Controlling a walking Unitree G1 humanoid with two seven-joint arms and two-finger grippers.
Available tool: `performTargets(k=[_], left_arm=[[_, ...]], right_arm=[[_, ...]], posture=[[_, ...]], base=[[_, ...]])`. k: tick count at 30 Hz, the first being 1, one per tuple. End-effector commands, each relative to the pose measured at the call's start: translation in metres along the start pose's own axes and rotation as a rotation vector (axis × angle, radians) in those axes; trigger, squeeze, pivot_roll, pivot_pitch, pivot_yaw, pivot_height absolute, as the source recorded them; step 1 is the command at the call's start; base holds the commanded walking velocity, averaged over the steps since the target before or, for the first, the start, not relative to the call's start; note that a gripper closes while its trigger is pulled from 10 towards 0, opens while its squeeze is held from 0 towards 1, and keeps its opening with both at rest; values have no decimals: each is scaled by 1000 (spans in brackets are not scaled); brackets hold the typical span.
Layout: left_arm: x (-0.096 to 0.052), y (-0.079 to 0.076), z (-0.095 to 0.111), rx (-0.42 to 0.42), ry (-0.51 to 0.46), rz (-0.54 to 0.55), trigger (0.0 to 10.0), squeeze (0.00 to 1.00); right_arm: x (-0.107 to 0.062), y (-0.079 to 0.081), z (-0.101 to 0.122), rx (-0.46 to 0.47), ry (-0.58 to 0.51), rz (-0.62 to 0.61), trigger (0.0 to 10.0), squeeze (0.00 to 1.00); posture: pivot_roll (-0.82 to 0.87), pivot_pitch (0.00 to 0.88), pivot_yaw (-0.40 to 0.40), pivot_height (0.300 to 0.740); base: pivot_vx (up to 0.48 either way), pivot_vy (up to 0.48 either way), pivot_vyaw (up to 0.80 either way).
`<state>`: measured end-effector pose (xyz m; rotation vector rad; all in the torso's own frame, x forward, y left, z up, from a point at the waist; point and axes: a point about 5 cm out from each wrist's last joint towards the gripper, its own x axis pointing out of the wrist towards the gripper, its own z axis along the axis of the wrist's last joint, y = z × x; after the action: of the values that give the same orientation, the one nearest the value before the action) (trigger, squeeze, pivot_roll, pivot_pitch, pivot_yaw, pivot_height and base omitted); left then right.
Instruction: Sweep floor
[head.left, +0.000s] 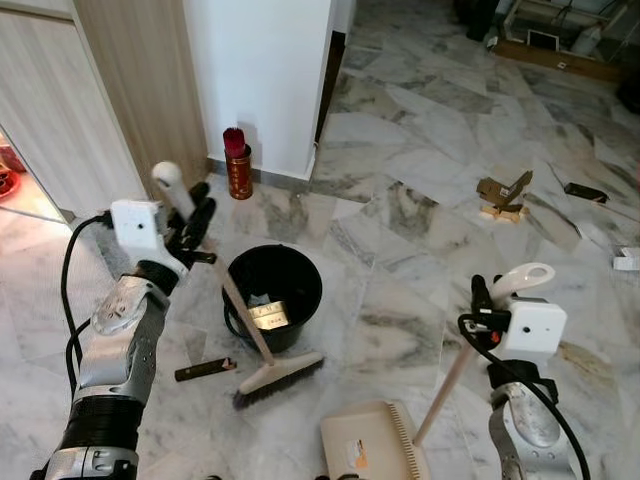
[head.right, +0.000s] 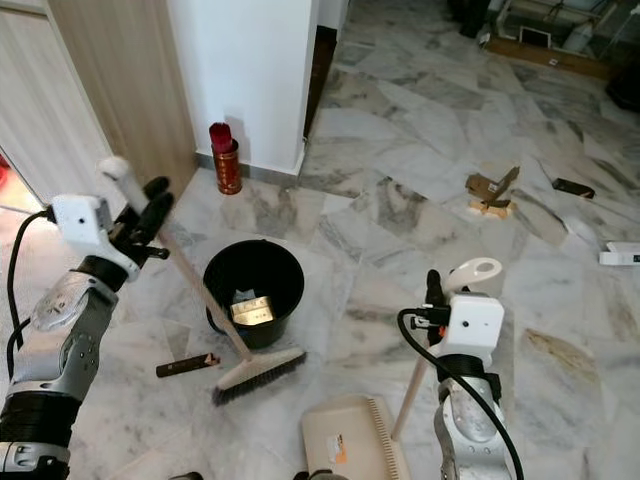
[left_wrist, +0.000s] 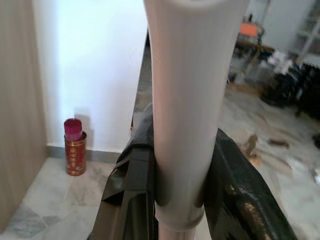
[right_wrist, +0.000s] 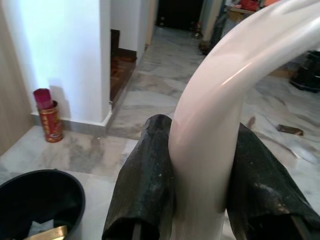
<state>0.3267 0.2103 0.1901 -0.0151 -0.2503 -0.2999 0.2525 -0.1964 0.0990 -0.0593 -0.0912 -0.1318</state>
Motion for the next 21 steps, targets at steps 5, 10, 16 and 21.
performTargets(k=[5, 10, 16, 21], left_arm=[[-3, 13, 24, 126, 9, -47, 10000, 0], [-12, 39, 33, 319, 85, -13, 10000, 0], [-18, 62, 40, 479, 94, 137, 10000, 0], [-24, 72, 29, 534, 86, 262, 10000, 0]], right_arm=[[2, -5, 0, 7, -18, -30, 10000, 0], [4, -3, -1, 14, -21, -31, 10000, 0], [5, -2, -2, 18, -26, -31, 10000, 0], [5, -3, -1, 16, -31, -32, 10000, 0]], posture=[[-54, 119, -108, 740], [-42, 116, -103, 740], [-40, 114, -105, 740], [-50, 117, -104, 740]], base=[[0, 0, 0], [0, 0, 0], [0, 0, 0], [0, 0, 0]])
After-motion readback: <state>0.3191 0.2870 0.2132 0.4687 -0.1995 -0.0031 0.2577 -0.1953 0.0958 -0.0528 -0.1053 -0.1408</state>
